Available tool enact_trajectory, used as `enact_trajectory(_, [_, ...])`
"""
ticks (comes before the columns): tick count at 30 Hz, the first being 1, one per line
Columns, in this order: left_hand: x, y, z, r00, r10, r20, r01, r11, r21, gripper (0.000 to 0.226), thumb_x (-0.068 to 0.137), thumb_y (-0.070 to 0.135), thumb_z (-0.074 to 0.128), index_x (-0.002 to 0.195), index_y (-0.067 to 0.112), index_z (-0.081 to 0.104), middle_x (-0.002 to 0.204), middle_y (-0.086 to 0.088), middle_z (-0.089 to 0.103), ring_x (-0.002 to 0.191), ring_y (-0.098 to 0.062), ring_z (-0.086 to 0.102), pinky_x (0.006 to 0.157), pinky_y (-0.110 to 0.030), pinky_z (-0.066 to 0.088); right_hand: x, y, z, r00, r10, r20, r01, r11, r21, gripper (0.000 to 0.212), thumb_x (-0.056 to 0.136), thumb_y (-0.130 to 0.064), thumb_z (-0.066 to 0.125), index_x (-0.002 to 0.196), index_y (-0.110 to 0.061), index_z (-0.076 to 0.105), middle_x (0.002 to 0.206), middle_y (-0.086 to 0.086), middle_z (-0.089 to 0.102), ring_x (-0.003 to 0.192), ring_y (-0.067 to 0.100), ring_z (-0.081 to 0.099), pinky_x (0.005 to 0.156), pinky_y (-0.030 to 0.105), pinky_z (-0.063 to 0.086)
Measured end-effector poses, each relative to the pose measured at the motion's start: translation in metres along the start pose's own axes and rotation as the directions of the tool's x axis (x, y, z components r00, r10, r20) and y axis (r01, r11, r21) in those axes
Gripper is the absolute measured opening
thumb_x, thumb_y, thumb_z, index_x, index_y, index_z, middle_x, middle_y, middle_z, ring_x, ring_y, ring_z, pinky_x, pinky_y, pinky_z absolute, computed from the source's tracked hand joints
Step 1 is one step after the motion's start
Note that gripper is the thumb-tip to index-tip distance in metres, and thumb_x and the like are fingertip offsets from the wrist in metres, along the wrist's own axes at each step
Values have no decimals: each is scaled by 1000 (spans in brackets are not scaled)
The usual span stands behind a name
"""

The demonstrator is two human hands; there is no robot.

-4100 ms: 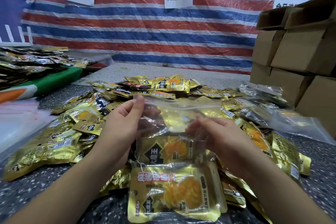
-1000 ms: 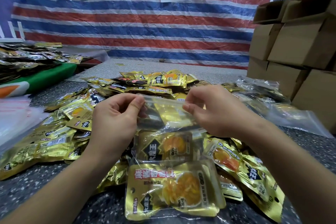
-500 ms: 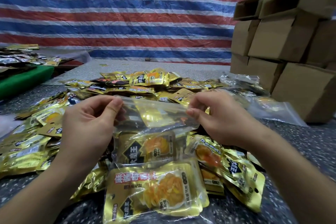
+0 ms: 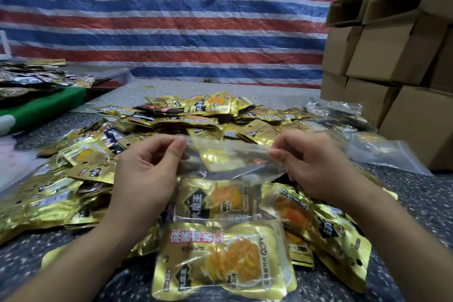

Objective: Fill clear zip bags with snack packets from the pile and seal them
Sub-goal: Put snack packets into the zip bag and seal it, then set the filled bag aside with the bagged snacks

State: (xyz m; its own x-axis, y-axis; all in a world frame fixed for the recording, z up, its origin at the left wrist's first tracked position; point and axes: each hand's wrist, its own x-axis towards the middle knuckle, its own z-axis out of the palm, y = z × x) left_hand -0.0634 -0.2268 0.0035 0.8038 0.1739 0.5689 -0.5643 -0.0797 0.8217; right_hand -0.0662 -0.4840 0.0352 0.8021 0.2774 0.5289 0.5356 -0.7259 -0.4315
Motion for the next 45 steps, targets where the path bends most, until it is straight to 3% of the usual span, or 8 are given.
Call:
enact_trajectory(5, [0, 2, 3, 997, 56, 60, -56, 998, -14, 16, 92, 27, 58, 85, 24, 72, 77, -1, 71, 69, -13, 68, 64, -20, 55, 4, -17, -8, 990, -116, -82, 98, 976, -195, 44, 90, -65, 51, 96, -23, 63, 93, -12, 65, 85, 9, 58, 72, 26, 47])
enact_trajectory(7, [0, 3, 2, 995, 70, 71, -68, 997, -29, 17, 92, 26, 58, 87, 20, 72, 76, -1, 70, 69, -11, 67, 64, -19, 54, 12, -36, -8, 996, -83, 34, 88, 980, -179, 65, 74, -82, 50, 119, -35, 55, 107, -25, 57, 95, -6, 54, 78, 11, 40])
enact_trajectory(10, [-1, 6, 1, 994, 79, 71, -76, 996, -43, 18, 93, 27, 57, 90, 16, 71, 73, 1, 69, 66, -8, 65, 61, -18, 53, 35, -61, -3, 945, -6, 328, 74, 978, -195, 86, 62, -86, 57, 135, -41, 45, 118, -25, 54, 103, -3, 54, 81, 19, 45])
enact_trajectory(19, [-1, 9, 4, 996, -74, 52, 82, 983, -165, 21, 81, 35, 62, 91, 18, 71, 64, 0, 68, 55, -8, 60, 53, -19, 52, 62, -72, 34, 674, 28, 738, 117, 983, -145, 17, 90, -43, 67, 94, -26, 72, 78, -13, 68, 71, 2, 63, 62, 25, 49])
enact_trajectory(26, [6, 6, -3, 976, -165, 144, 185, 973, -136, 49, 71, 60, 60, 98, 20, 69, 82, 0, 74, 70, -13, 70, 59, -20, 55, 42, -42, 16, 774, 2, 633, -112, 985, 133, 20, 98, -17, 60, 79, -20, 66, 70, -9, 66, 65, 5, 62, 64, 24, 52])
enact_trajectory(33, [7, 9, -5, 955, -252, 155, 277, 945, -174, 44, 74, 65, 54, 82, 27, 76, 84, -5, 74, 72, -18, 71, 55, -20, 54, 35, -7, -42, 921, 310, 235, -387, 683, 619, 12, 86, -16, 62, 82, -11, 72, 68, 2, 71, 55, 9, 64, 50, 19, 52])
enact_trajectory(39, [4, 12, -4, 952, -252, 175, 282, 945, -168, 44, 73, 64, 53, 84, 28, 75, 87, -5, 74, 74, -22, 73, 57, -23, 57, 64, 46, -90, 786, 619, 19, -360, 432, 827, 14, 97, -15, 54, 109, -14, 62, 83, 0, 73, 71, 11, 68, 72, 32, 59])
enact_trajectory(45, [3, 13, -2, 942, -273, 197, 305, 939, -159, 48, 72, 63, 54, 90, 23, 73, 84, -4, 73, 67, -20, 70, 52, -22, 54, 71, 121, -103, 555, 832, -3, -309, 209, 928, 20, 104, -14, 46, 94, -16, 63, 58, -3, 71, 52, 11, 70, 41, 31, 55])
